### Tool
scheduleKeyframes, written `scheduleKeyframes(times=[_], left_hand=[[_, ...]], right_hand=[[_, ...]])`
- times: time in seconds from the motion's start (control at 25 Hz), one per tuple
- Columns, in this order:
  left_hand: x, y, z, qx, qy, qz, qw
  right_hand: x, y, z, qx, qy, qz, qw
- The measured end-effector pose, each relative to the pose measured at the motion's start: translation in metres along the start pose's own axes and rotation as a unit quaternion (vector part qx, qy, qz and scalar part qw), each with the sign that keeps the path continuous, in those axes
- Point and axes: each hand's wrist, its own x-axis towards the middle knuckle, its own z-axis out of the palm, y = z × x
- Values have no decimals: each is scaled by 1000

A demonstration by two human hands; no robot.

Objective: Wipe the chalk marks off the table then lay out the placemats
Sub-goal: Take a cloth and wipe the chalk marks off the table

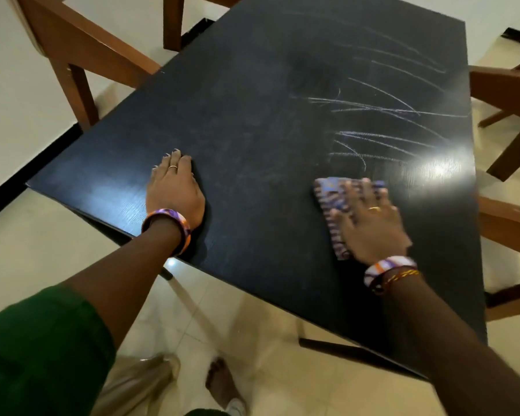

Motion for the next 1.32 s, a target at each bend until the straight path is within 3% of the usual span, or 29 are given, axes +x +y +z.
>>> scheduleKeyframes(times=[0.08,0.16,0.36,0.44,0.64,0.72,0.84,0.96,1.04,1.08,1.16,1.32], left_hand=[[0,1,0,3,-3,-2,1000],[0,2,0,0,-2,-3,1000],[0,-2,-2,-23,-5,1,1000],[-2,-4,-3,-34,0,-1,999],[-5,1,-4,-18,-13,-6,1000],[-4,2,-3,2,-27,11,1000],[1,8,-2,33,-52,110,992],[3,19,2,55,-94,174,979],[4,27,5,65,-105,175,977],[6,33,8,74,-109,176,975],[10,45,11,98,-119,180,971],[20,68,17,107,-134,174,970]], right_hand=[[30,27,-16,42,-37,140,989],[54,1,-22,51,-28,147,987],[34,-164,9,46,-1,-139,989],[30,-169,5,54,-17,-182,982],[70,-7,-1,-6,-33,62,998],[47,3,-21,6,-19,78,997],[13,-27,-42,51,-39,124,990],[5,-80,-15,28,25,-5,999],[18,-109,3,43,-6,-115,992],[31,-108,1,39,-26,-123,991],[63,-64,-8,28,-24,-66,997],[90,79,-26,66,-39,175,982]])
